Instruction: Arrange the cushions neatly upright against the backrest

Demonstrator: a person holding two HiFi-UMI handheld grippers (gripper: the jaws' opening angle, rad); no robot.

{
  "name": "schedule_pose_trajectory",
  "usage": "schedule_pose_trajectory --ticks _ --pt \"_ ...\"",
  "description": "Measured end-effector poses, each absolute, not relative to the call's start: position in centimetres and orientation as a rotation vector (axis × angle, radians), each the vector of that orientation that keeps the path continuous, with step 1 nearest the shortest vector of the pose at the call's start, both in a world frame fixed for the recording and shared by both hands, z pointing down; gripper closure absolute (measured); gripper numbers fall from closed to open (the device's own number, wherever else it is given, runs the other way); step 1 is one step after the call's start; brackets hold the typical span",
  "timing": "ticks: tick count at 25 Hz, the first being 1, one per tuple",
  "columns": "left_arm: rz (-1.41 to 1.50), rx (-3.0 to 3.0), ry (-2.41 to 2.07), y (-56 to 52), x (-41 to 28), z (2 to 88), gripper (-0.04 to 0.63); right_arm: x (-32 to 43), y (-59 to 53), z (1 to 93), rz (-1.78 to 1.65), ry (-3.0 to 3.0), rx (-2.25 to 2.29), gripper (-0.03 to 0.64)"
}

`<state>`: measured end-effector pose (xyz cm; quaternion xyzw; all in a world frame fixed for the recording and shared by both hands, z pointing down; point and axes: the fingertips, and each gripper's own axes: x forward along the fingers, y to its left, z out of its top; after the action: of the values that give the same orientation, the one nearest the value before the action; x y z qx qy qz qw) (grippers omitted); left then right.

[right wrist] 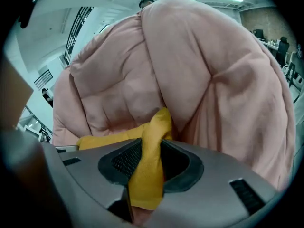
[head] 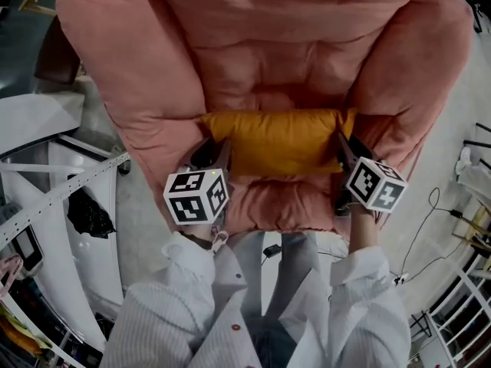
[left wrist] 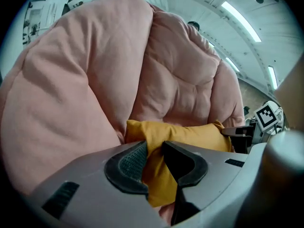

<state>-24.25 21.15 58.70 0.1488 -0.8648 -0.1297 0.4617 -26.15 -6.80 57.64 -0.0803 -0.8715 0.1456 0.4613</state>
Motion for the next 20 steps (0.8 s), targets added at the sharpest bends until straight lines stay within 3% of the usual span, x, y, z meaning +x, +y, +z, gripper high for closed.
schedule_pose_trajectory --ticks 20 --pt "-0.368 0.306 -2.123 21.0 -23.8 60.0 0.448 -25.7 -7.5 60.8 0.381 -2.068 -0.22 0.456"
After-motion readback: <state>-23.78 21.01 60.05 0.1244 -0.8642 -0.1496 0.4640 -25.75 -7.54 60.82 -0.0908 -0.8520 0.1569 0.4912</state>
